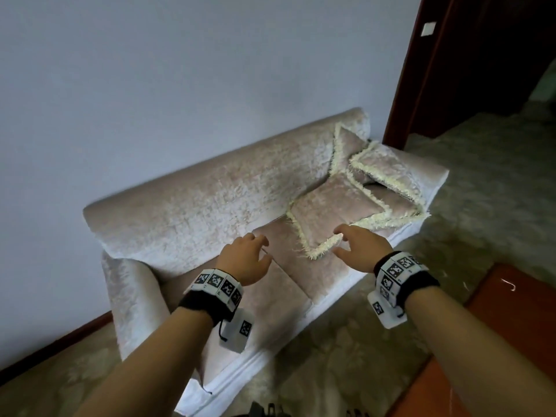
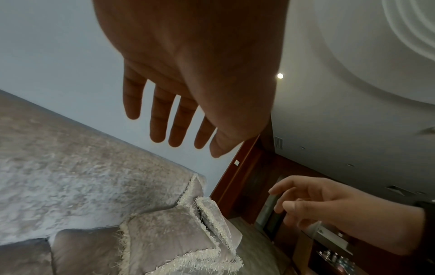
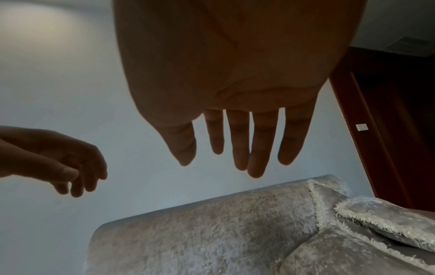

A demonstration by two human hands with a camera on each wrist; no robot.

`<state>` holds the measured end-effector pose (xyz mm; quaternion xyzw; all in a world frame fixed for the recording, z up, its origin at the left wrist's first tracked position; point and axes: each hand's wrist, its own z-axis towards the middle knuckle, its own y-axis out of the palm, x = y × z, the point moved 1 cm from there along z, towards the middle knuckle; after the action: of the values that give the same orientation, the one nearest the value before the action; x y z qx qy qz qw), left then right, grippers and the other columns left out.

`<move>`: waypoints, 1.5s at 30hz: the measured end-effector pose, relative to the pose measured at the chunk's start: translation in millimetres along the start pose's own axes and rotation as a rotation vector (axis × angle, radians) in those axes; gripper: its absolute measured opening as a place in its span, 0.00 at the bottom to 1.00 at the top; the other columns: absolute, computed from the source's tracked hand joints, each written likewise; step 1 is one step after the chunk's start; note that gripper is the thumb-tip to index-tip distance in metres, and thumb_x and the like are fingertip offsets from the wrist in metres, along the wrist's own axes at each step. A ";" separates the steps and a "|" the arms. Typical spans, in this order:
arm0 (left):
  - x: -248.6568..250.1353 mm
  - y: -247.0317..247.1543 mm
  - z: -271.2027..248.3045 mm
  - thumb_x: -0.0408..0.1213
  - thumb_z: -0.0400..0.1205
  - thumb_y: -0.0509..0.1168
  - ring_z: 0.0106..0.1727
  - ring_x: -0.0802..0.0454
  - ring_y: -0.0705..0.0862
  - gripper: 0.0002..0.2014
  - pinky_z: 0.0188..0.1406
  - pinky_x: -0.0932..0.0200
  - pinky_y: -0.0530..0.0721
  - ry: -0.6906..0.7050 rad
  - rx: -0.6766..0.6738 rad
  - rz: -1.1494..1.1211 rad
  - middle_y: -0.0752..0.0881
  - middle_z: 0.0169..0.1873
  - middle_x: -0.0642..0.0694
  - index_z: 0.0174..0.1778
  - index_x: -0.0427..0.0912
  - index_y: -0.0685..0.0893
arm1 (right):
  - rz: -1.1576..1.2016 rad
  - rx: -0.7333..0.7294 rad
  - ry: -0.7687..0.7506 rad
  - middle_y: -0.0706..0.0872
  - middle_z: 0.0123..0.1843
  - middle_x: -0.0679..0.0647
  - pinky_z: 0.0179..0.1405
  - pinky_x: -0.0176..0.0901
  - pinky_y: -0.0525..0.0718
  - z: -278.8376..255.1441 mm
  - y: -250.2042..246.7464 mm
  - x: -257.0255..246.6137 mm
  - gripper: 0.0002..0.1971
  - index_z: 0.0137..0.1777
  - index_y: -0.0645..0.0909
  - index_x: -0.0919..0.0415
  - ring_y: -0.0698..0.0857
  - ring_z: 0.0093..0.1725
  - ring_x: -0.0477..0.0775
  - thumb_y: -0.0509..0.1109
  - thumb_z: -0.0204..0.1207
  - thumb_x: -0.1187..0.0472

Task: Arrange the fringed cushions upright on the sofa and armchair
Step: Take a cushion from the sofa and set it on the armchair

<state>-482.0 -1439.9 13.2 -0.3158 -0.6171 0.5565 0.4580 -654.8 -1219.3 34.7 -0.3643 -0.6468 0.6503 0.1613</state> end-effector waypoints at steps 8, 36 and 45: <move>10.4 16.6 123.2 0.55 0.81 0.57 0.56 0.47 0.81 0.18 0.52 0.46 0.83 0.025 -0.016 -0.024 0.80 0.59 0.49 0.65 0.55 0.76 | 0.030 0.008 0.045 0.82 0.64 0.48 0.53 0.52 0.84 92.8 -21.0 52.7 0.23 0.71 0.70 0.45 0.83 0.54 0.51 0.63 0.79 0.39; 198.6 166.3 555.0 0.54 0.81 0.58 0.55 0.48 0.83 0.19 0.50 0.50 0.84 0.346 -0.294 -0.163 0.79 0.60 0.49 0.67 0.55 0.73 | -0.022 -0.055 0.447 0.81 0.69 0.49 0.54 0.49 0.83 299.6 -99.6 380.3 0.25 0.75 0.68 0.44 0.83 0.61 0.53 0.64 0.79 0.41; 163.1 189.4 644.7 0.55 0.82 0.58 0.53 0.48 0.83 0.19 0.49 0.49 0.85 0.005 -0.249 -0.190 0.80 0.57 0.49 0.67 0.55 0.74 | 0.012 -0.184 0.201 0.78 0.73 0.52 0.56 0.51 0.84 478.3 -109.1 440.0 0.24 0.76 0.67 0.46 0.82 0.62 0.56 0.63 0.80 0.49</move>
<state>-1157.9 -1515.2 -111.7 -0.3116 -0.7074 0.4289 0.4674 -1310.0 -1253.7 -26.3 -0.4448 -0.6821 0.5495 0.1873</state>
